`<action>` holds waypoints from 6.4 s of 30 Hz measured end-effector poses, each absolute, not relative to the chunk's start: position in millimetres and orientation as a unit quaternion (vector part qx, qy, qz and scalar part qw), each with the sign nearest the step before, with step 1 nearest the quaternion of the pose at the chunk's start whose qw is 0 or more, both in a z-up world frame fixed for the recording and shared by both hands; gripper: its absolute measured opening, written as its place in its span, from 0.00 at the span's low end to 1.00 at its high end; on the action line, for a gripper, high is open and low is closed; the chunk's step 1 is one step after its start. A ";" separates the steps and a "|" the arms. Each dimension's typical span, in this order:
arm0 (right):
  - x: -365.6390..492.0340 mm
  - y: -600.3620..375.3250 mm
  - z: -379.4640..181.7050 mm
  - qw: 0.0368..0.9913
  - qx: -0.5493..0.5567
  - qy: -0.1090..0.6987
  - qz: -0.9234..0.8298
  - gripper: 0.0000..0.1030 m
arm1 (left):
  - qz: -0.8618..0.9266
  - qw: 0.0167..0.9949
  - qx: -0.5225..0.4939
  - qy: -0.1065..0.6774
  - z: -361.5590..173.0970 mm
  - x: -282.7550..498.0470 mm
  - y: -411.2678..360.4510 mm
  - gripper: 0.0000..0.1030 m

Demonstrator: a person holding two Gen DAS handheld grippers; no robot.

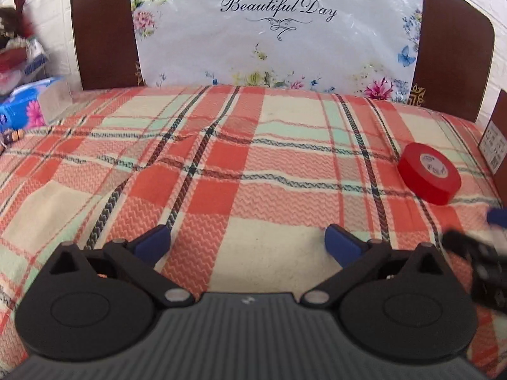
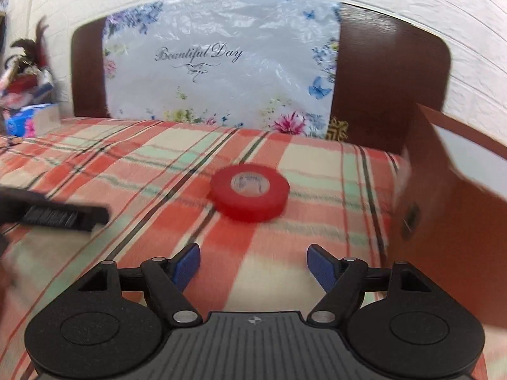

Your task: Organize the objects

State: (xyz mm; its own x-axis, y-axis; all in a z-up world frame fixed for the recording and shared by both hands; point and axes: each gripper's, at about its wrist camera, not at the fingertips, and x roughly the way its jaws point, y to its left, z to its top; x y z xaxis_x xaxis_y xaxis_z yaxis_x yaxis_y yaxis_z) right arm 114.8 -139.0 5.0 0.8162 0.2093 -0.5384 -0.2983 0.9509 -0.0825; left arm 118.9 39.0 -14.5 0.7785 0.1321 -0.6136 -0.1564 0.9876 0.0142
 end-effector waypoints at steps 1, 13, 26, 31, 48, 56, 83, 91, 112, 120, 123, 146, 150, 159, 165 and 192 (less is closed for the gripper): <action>127.1 -137.9 5.5 0.949 -0.078 0.275 0.132 0.73 | 0.076 0.943 -0.019 0.322 -15.1 119.3 38.5 1.00; 171.2 -130.8 4.0 0.944 -0.069 0.282 0.158 0.69 | 0.072 0.945 -0.025 0.317 -18.3 120.4 43.3 1.00; 55.8 -176.4 3.6 0.939 -0.055 0.297 0.165 0.70 | 0.073 0.945 -0.024 0.318 -17.7 120.8 42.3 1.00; 15.7 -197.3 2.3 0.942 -0.047 0.298 0.145 0.70 | 0.073 0.945 -0.021 0.320 -17.3 121.6 42.4 1.00; -5.1 -208.7 0.0 0.946 -0.030 0.292 0.134 0.74 | -0.154 0.887 0.011 0.434 17.7 70.8 -95.2 0.73; -22.6 -212.8 10.9 0.966 -0.035 0.225 0.120 0.68 | -0.179 0.893 0.041 0.411 33.1 55.5 -123.9 0.27; 40.3 -345.1 64.7 0.986 0.011 0.124 -0.108 0.81 | -0.134 0.930 0.092 0.329 98.6 122.7 -227.9 0.79; -19.9 -314.8 58.5 0.985 0.069 0.122 -0.096 0.84 | -0.122 0.936 0.079 0.320 96.4 93.8 -198.3 0.84; -11.5 -252.4 4.3 0.960 0.076 0.271 0.006 0.85 | -0.027 0.913 0.047 0.405 7.1 67.3 -93.5 0.86; -15.3 -249.0 7.7 0.961 0.062 0.270 -0.006 0.84 | -0.029 0.915 0.038 0.401 4.8 62.3 -85.4 0.92; -23.0 -246.9 17.7 0.962 0.052 0.268 -0.019 0.84 | -0.035 0.917 0.034 0.396 10.4 56.7 -84.8 0.92; -114.6 -268.3 107.7 0.979 0.135 0.139 -0.065 0.93 | -0.073 0.961 0.083 0.252 100.9 -14.4 -120.1 1.00; -117.9 -262.3 109.7 0.981 0.126 0.131 -0.064 0.95 | -0.061 0.964 0.087 0.243 102.9 -17.9 -119.3 1.00; -120.9 -262.5 107.0 0.982 0.123 0.125 -0.070 0.96 | -0.067 0.959 0.096 0.258 98.3 -21.2 -122.6 1.00; -122.0 -261.7 106.3 0.982 0.122 0.123 -0.071 0.96 | -0.063 0.960 0.101 0.255 97.9 -23.5 -123.0 1.00; -121.5 -265.5 102.6 0.982 0.123 0.126 -0.067 0.97 | -0.021 0.962 0.138 0.234 95.7 -29.8 -128.0 1.00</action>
State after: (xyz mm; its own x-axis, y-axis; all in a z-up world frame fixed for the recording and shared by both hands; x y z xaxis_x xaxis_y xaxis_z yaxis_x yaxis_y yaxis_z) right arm -121.5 -265.5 102.6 0.9595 -0.1008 -0.2632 0.1627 0.9606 0.2254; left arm -29.8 -128.0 95.7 0.8892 0.0239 -0.4569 0.1059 0.9608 0.2564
